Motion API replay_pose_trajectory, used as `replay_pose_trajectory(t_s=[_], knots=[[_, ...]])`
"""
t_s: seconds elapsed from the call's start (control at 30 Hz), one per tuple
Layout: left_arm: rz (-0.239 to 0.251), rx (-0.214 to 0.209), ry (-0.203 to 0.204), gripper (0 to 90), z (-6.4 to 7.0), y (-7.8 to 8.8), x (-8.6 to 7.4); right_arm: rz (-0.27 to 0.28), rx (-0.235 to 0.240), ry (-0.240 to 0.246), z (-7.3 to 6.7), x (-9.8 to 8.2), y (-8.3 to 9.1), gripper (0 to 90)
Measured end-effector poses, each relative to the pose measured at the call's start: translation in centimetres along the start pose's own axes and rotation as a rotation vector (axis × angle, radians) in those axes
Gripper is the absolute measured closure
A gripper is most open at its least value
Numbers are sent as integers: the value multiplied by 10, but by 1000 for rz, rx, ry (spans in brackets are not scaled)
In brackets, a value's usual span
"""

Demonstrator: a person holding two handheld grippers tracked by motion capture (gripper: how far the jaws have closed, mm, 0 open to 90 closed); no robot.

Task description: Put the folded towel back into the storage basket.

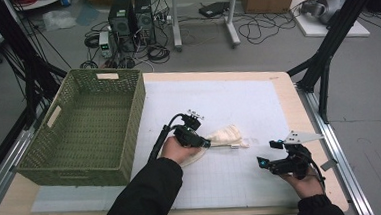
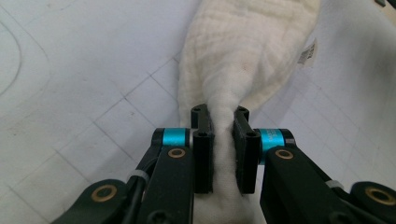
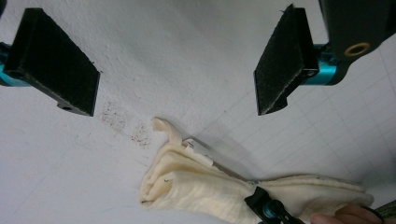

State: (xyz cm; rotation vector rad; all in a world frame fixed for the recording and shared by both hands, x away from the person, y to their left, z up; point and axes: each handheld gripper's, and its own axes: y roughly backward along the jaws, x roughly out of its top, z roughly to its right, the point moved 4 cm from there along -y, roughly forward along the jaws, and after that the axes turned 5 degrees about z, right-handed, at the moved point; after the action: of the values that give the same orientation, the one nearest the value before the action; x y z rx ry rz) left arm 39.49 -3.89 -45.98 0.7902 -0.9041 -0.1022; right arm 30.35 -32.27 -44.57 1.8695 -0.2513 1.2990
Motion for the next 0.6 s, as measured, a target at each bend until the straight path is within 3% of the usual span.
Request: replay_pose_trajectory(t_s=[0.17, 0.43, 0.6], knots=[[10, -6, 15, 808, -1, 4, 1, 6, 6, 3, -1, 1, -2, 133], [49, -50, 87, 807, -6, 8, -1, 10, 3, 5, -1, 2, -3, 133], [76, -69, 106, 807, -6, 13, 1, 16, 8, 7, -2, 3, -4, 133]])
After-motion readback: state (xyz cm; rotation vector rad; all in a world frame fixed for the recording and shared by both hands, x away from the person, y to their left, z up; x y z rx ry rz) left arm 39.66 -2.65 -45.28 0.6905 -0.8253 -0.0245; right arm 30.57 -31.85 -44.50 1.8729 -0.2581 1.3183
